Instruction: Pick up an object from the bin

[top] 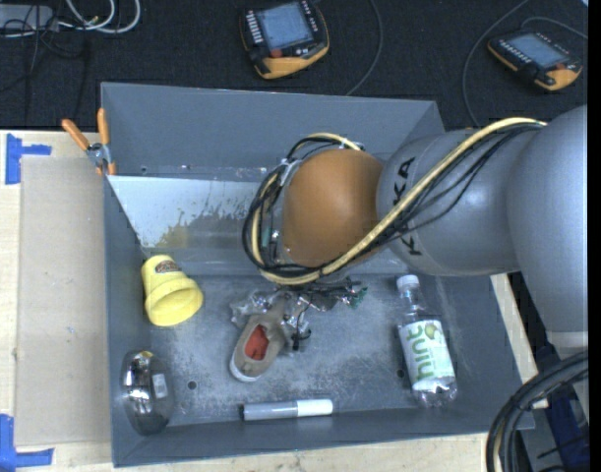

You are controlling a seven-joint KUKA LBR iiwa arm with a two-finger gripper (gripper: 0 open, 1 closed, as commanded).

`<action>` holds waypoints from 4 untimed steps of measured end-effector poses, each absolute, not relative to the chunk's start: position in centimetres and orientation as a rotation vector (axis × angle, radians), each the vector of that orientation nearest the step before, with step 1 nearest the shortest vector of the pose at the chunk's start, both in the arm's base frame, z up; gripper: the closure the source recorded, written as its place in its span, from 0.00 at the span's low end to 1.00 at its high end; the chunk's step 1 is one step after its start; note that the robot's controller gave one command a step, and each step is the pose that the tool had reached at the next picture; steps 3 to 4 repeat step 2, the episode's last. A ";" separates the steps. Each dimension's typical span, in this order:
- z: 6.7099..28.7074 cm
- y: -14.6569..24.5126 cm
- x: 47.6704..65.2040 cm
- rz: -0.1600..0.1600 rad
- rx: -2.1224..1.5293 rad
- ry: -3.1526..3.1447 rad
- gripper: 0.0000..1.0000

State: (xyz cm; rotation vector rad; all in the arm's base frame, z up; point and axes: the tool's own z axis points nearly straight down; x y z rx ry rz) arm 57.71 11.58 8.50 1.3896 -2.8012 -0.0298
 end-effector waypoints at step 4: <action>7.5 17.5 57.3 -0.042 2.060 -2.357 1.00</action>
Offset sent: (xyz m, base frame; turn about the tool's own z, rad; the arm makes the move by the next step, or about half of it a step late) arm 0.0027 0.0817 -0.0150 -0.2396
